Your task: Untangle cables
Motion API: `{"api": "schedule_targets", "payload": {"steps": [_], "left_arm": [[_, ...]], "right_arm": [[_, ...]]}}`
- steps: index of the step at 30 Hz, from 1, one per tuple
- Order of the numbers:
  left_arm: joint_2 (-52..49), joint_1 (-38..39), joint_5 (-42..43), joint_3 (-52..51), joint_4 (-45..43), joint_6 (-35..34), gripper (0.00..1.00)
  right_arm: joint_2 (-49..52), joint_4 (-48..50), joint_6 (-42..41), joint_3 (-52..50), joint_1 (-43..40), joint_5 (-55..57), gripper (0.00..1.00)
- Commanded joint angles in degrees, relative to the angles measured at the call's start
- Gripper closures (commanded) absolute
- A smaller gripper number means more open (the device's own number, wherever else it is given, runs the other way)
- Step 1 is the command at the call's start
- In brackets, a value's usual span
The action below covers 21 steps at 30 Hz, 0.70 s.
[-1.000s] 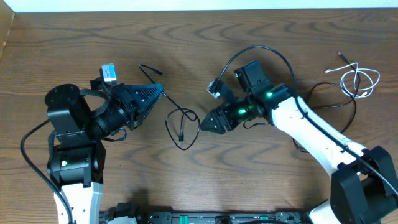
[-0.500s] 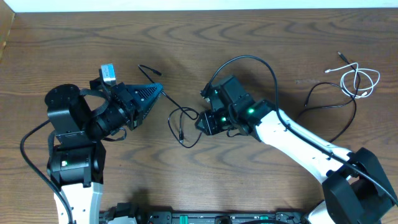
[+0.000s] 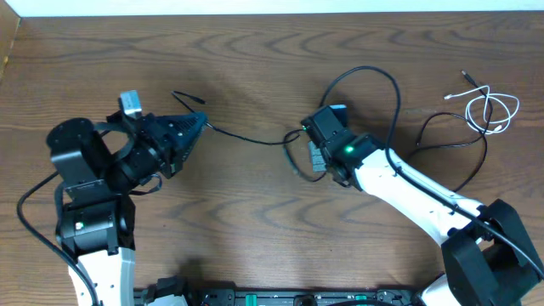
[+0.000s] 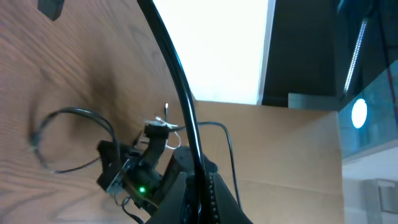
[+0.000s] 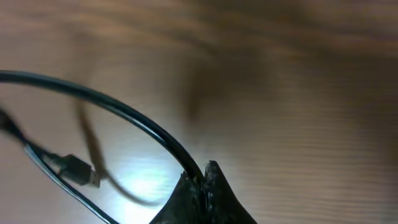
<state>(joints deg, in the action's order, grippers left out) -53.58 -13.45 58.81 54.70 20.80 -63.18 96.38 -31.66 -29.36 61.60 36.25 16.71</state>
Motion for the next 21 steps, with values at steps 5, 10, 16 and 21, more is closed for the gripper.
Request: {"api": "schedule_targets", "payload": {"steps": [5,10,16,21], "left_arm": [[0.1,-7.4,9.7,0.8,-0.1,0.3,0.93],[0.1,-12.7,14.2,0.8,-0.1,0.3,0.93],[0.1,-18.3,18.2,0.8,-0.1,0.2,0.93],[0.1,-20.7,20.0,0.8,-0.1,0.3,0.93]], "right_arm": [[0.3,8.1,-0.8,-7.2,-6.0,11.7,0.99],[0.3,14.6,-0.8,-11.8,-11.9,11.6,0.83],[0.3,17.7,-0.8,-15.1,-19.0,9.1,0.70],[0.3,18.8,-0.7,-16.0,-23.4,0.5,0.66]]}}
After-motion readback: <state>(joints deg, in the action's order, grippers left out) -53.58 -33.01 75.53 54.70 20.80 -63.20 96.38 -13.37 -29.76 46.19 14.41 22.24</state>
